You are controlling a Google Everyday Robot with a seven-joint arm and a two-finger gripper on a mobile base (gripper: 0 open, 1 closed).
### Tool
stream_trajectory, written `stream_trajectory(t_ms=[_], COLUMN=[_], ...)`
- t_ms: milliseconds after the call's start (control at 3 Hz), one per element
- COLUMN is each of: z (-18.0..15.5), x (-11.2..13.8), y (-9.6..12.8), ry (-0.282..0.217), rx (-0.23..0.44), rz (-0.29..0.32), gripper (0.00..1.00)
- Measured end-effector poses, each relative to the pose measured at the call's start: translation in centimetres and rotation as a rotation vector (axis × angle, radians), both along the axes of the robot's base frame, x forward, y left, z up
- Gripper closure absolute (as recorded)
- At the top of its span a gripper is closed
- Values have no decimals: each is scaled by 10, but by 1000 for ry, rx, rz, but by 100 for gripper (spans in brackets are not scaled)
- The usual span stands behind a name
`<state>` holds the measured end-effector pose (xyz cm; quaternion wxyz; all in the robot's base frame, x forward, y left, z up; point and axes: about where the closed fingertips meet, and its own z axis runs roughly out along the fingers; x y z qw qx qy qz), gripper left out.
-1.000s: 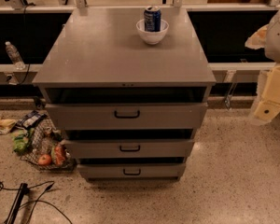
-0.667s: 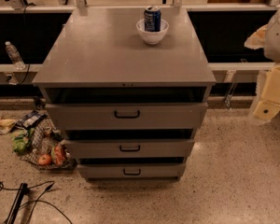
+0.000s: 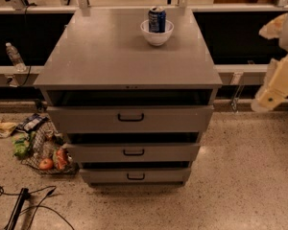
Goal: Pick pepsi can from white bowl and place on counter
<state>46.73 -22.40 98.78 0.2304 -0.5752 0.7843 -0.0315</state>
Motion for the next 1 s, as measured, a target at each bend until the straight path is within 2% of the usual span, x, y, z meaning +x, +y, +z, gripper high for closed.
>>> stream_trajectory(t_ms=[333, 667, 1000], z=[16, 25, 16], x=[50, 100, 153], y=[-10, 6, 38], ry=[-140, -212, -224], rx=[172, 396, 611], rz=[-7, 11, 13], gripper=[0, 0, 0])
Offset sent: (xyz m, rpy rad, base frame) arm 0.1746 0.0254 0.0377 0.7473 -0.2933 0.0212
